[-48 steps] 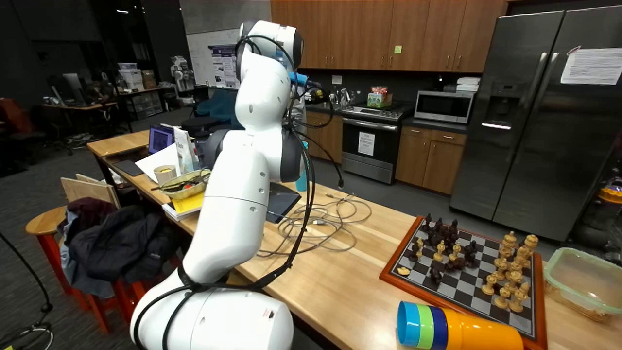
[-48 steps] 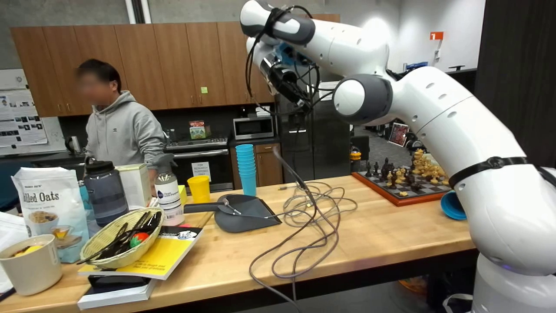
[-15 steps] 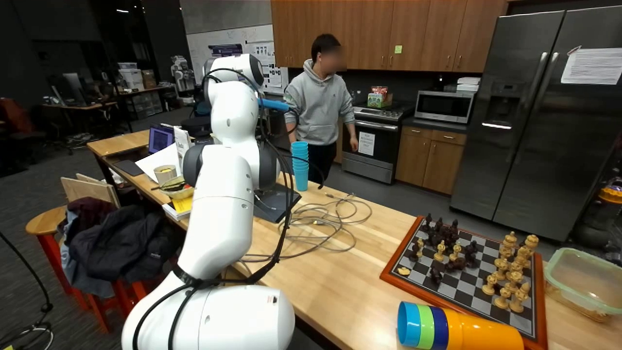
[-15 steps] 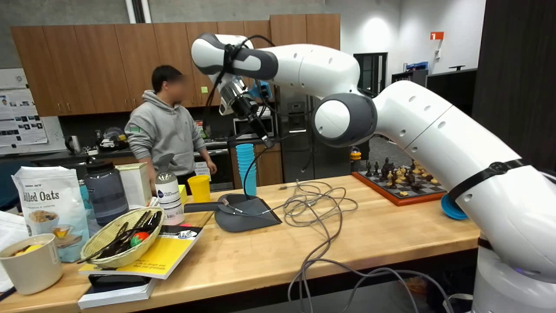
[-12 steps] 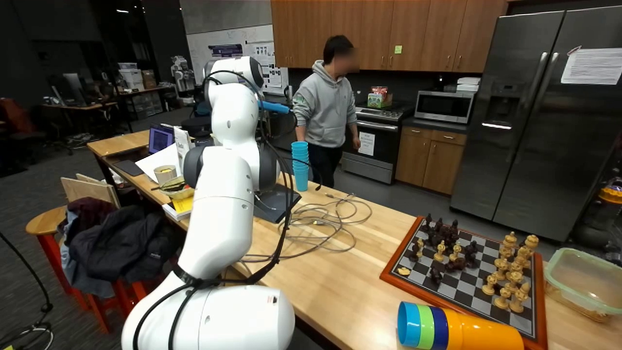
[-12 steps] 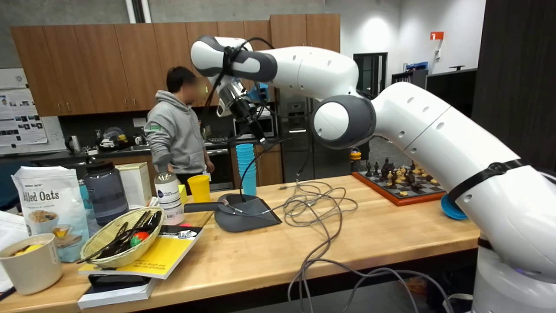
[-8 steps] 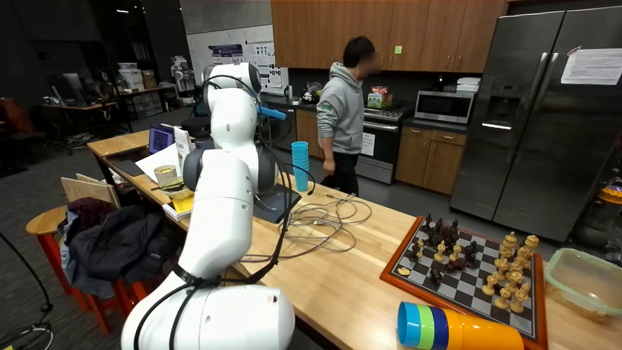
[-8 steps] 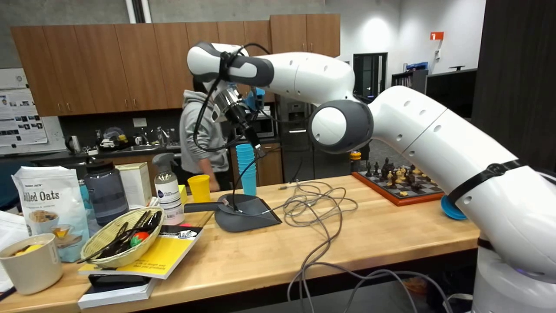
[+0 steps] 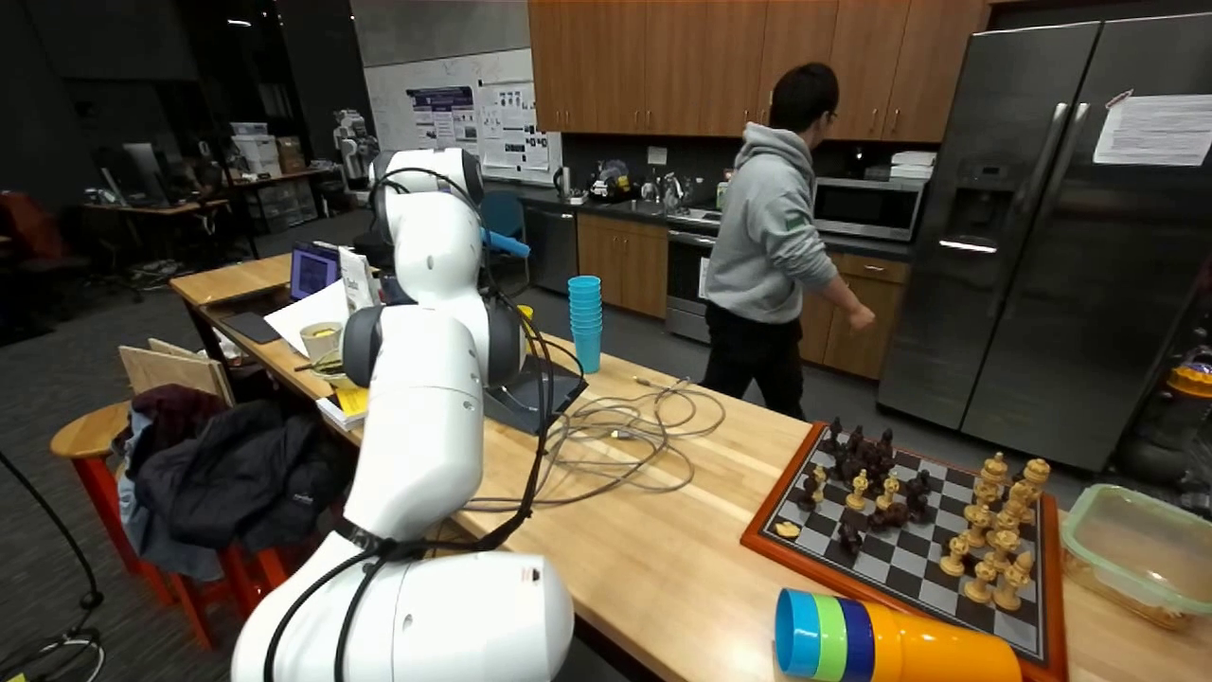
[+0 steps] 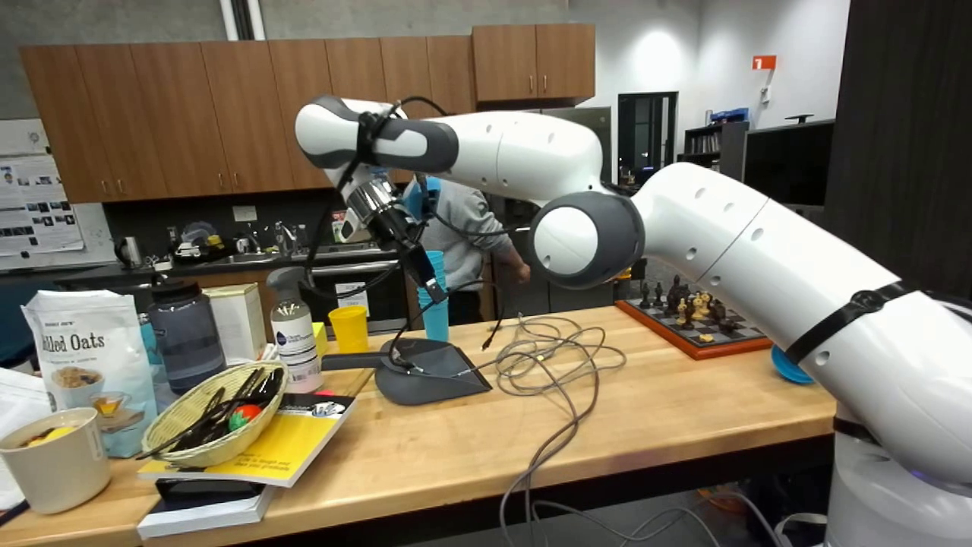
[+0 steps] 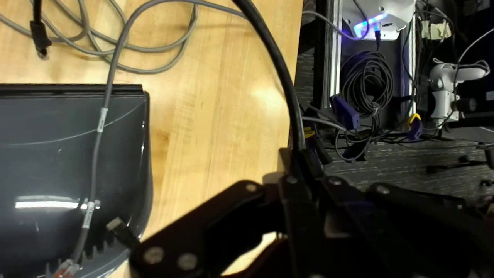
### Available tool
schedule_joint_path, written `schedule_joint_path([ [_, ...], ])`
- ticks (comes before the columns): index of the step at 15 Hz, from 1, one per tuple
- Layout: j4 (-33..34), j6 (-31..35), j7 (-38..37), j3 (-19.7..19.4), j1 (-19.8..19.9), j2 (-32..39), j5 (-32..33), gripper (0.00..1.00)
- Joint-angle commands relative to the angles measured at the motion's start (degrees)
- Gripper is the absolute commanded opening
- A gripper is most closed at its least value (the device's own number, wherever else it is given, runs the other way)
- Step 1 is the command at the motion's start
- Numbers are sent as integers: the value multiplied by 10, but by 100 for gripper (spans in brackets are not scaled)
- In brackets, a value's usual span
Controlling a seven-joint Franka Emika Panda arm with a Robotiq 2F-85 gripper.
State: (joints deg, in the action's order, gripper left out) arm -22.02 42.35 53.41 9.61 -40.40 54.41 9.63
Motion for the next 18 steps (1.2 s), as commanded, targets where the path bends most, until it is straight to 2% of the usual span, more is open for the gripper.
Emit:
schedule_joint_path([
  [1,29,-13,19,-4,-15,18,-5,2],
  [11,25,-14,34,-10,-17,20,-6,2],
  [18,-7,7,27,-11,0,-20,-9,2],
])
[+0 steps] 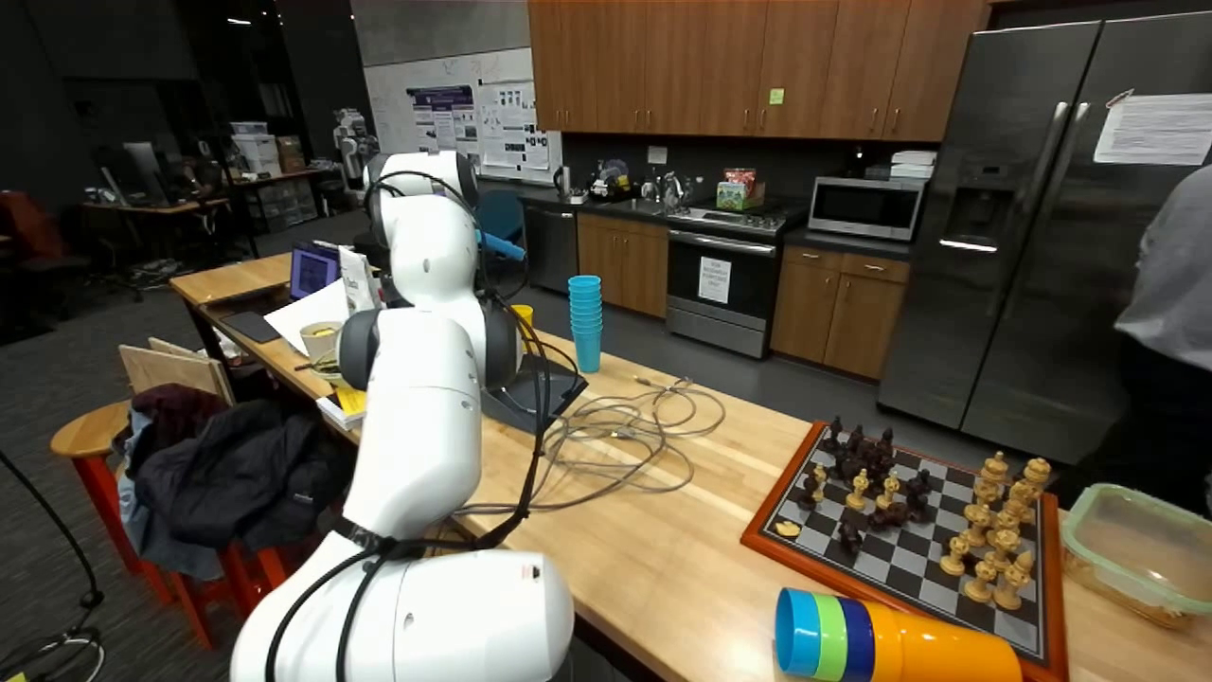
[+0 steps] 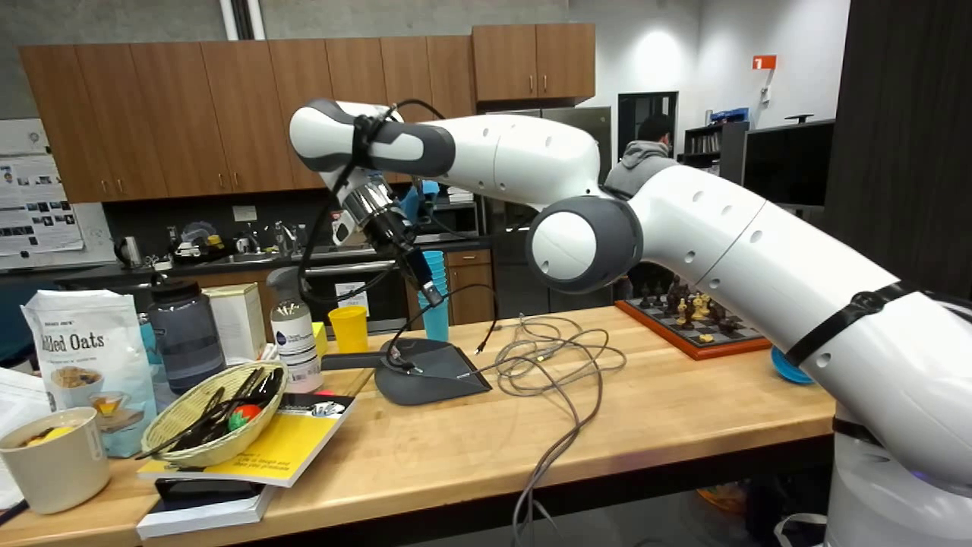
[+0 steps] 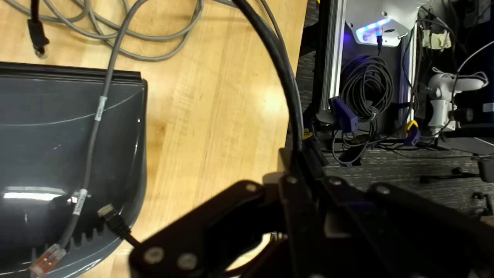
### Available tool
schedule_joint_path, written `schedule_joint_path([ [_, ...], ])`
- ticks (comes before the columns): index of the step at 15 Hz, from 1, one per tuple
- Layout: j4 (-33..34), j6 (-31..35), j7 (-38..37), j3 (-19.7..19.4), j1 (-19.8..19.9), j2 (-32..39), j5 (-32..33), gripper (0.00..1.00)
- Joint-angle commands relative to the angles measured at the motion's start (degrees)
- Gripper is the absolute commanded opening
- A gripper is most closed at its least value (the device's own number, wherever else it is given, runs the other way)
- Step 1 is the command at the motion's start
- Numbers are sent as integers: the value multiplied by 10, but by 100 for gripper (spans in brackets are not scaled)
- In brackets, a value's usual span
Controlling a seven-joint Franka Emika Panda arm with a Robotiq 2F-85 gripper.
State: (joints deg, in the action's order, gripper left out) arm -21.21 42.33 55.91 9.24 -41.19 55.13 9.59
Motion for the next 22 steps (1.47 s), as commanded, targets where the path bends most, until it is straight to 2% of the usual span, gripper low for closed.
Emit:
schedule_joint_path([
  [1,-18,11,2,-9,10,-29,-6,2],
  [12,-10,18,0,-14,23,-25,-5,2],
  [22,-4,18,6,-14,17,-18,-3,2],
])
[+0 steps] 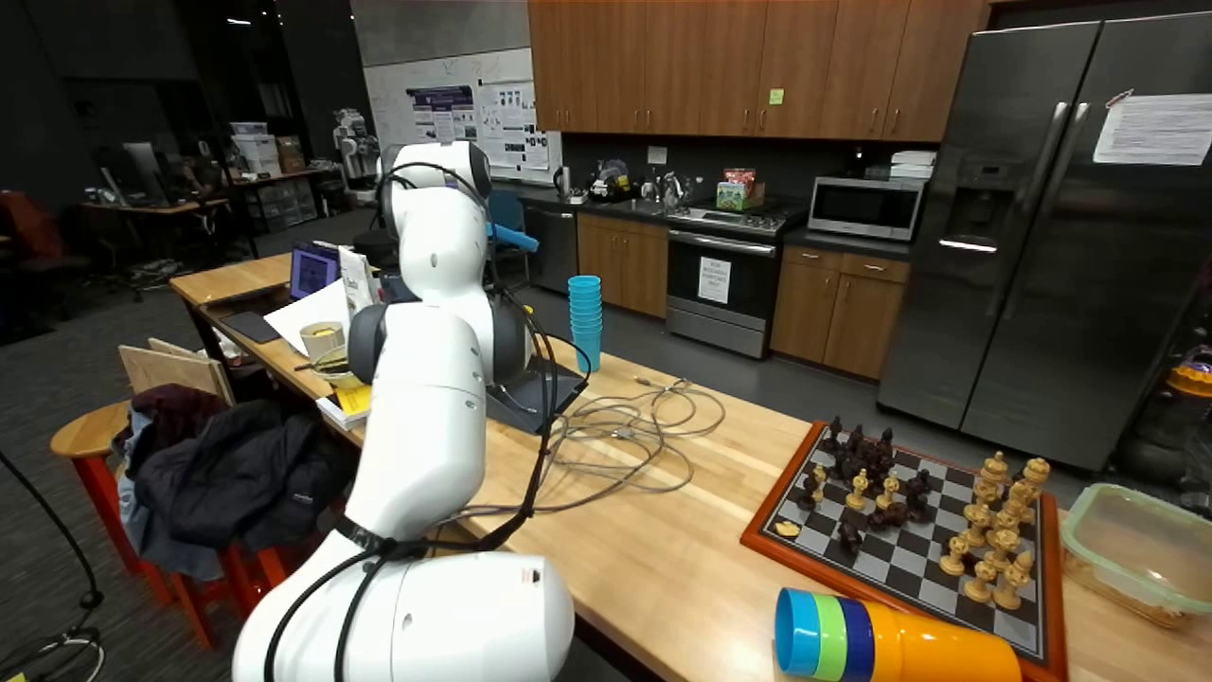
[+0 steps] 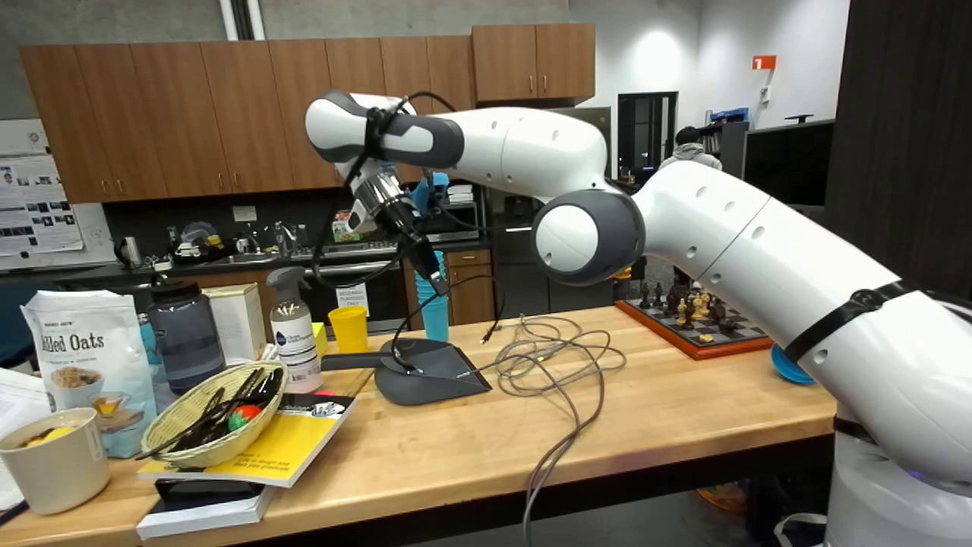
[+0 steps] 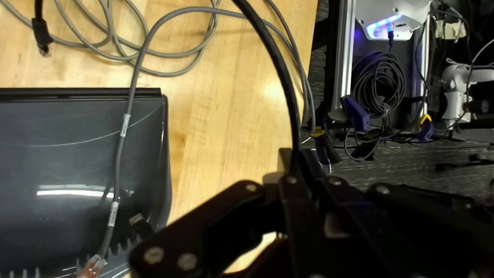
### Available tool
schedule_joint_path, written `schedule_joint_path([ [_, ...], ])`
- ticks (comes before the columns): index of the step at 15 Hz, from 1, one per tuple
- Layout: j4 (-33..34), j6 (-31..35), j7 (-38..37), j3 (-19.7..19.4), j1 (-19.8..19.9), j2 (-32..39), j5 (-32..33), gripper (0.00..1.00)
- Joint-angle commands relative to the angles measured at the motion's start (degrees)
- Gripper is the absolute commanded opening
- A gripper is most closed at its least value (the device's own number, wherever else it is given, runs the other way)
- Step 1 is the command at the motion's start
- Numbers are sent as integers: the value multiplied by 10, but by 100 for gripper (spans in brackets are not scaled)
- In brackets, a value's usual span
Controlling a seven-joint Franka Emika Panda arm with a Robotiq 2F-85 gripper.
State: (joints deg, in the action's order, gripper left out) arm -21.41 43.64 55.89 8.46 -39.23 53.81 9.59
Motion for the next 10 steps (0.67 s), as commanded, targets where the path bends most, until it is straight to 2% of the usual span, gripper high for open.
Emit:
schedule_joint_path([
  [1,-1,5,13,-6,-3,-5,-1,2],
  [6,-4,13,52,-14,-7,-15,16,2],
  [10,-13,39,44,-23,3,-32,17,2],
])
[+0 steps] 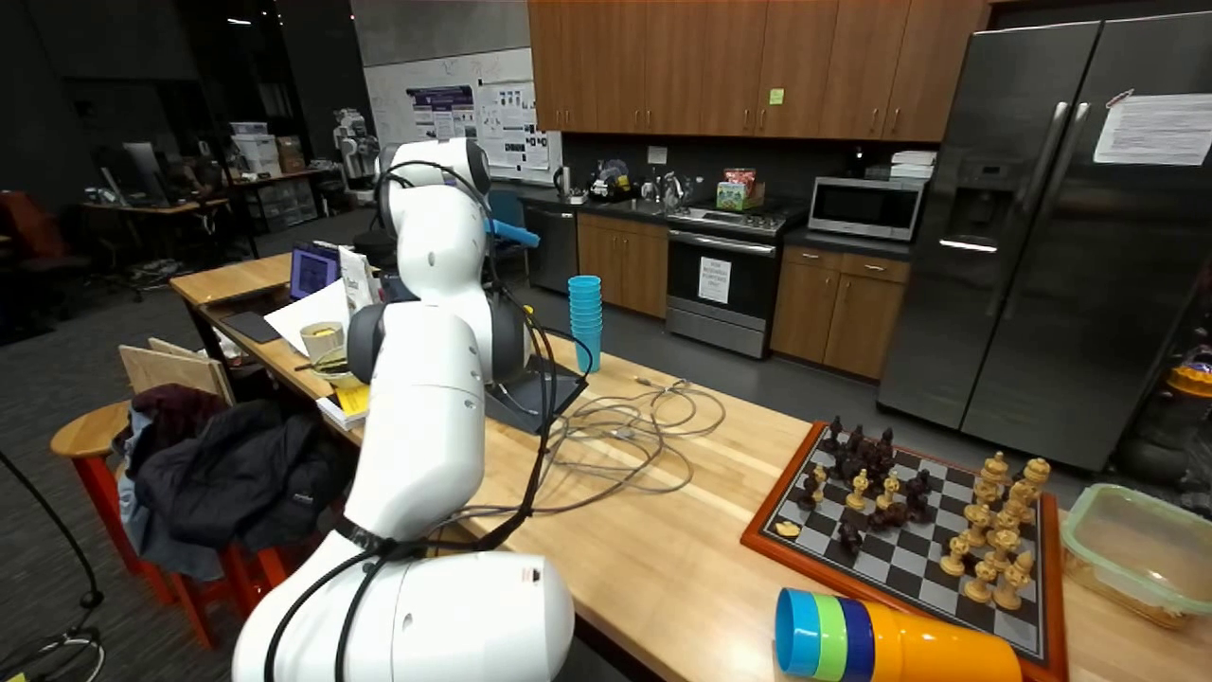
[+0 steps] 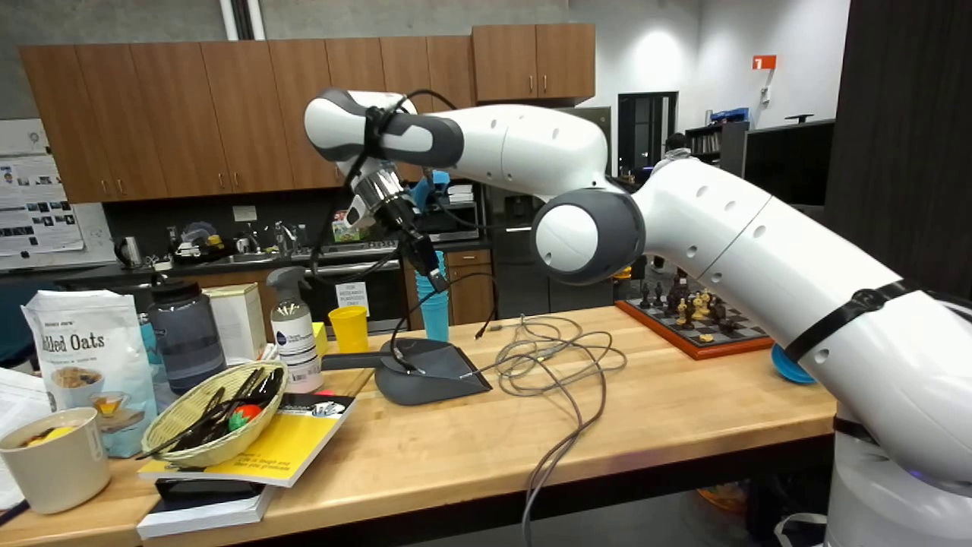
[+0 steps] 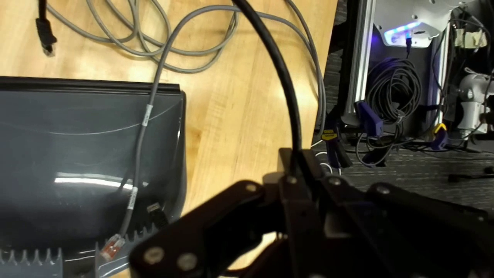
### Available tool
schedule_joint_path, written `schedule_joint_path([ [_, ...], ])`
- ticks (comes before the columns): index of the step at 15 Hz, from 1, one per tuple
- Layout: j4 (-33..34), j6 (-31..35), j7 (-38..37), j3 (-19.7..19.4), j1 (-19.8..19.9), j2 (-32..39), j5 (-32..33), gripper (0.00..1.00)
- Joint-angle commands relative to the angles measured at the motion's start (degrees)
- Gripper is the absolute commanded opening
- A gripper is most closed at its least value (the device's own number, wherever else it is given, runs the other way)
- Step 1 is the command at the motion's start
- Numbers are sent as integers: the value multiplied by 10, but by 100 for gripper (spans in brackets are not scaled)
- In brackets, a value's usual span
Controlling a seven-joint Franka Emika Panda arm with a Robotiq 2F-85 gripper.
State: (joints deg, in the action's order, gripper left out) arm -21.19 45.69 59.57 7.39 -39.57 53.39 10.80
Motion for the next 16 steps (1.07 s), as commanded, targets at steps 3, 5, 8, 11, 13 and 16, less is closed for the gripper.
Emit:
schedule_joint_path([
  [3,-12,36,-3,-20,17,-41,3,2],
  [5,-11,47,-7,-25,23,-51,5,2],
  [8,-12,61,-9,-32,35,-64,6,2],
  [11,-16,70,-9,-33,43,-70,6,2],
  [13,-20,76,-8,-32,48,-68,3,2],
  [16,18,67,-6,-30,48,-32,2,2],
])
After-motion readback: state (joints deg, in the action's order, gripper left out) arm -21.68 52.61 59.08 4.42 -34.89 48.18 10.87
